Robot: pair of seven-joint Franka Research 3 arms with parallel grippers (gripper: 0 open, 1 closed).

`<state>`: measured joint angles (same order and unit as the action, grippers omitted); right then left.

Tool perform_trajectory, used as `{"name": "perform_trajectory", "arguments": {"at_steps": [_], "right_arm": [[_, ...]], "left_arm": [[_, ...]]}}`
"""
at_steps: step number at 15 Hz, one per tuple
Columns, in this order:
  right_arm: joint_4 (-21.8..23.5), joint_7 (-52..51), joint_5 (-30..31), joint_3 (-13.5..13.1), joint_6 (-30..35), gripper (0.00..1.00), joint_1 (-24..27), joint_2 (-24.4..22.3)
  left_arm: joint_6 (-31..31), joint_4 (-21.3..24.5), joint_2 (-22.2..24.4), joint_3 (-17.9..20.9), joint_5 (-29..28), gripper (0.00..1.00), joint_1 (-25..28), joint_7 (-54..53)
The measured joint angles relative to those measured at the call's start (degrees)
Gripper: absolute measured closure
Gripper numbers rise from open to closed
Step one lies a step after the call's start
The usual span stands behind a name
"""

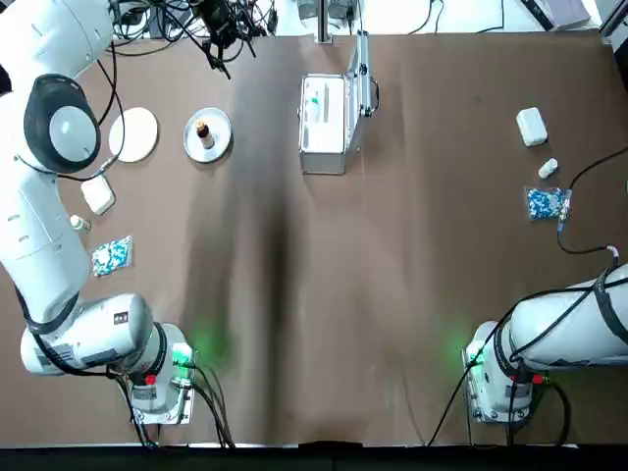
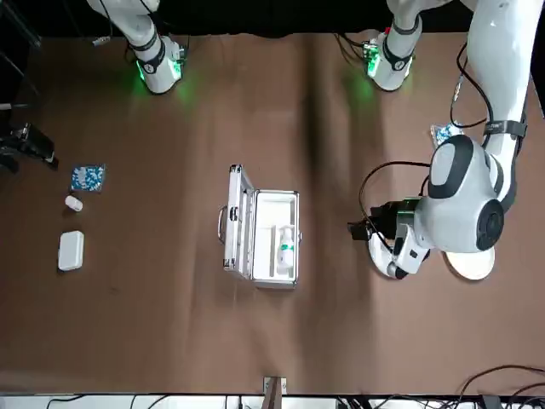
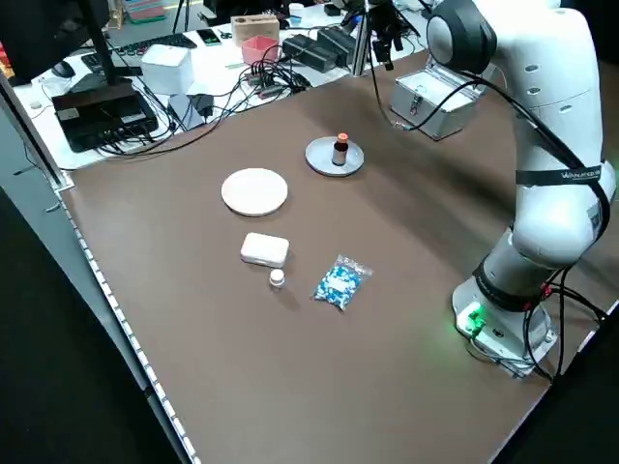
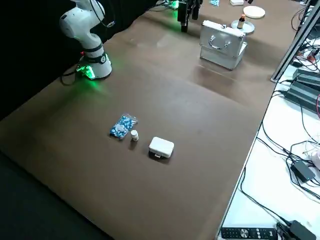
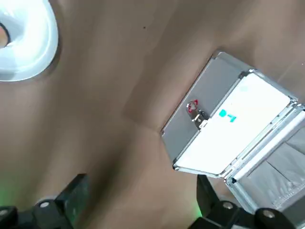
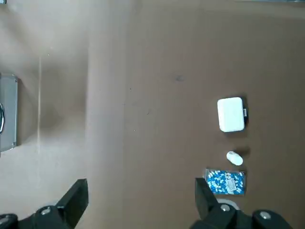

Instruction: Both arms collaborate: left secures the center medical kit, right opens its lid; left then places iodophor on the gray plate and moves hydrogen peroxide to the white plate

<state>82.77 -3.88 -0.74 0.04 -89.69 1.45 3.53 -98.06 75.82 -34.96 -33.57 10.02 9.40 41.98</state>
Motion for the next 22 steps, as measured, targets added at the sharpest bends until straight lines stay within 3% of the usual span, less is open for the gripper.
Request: {"name": "perform_trajectory", "arguments": {"at_steps": [11, 15, 22], "right_arm": [[0.0, 0.1, 0.0, -0.8, -0.7, 0.01, 1.9, 0.0], [0.0, 0.1, 0.0, -0.9, -0.6, 0.01, 3.5, 0.0], [0.0, 0.1, 0.0, -1.1, -0.4, 0.01, 5.8, 0.0]], "left_arm": [[-6.9, 0.3, 0.2, 0.0, -11.7, 0.00, -12.6, 0.1], [-13.1, 1.1, -1.8, 0.4, -13.9, 0.00, -16.7, 0.0], [-18.9, 1.1, -5.1, 1.7, -23.7, 0.01, -20.9, 2.1]]}}
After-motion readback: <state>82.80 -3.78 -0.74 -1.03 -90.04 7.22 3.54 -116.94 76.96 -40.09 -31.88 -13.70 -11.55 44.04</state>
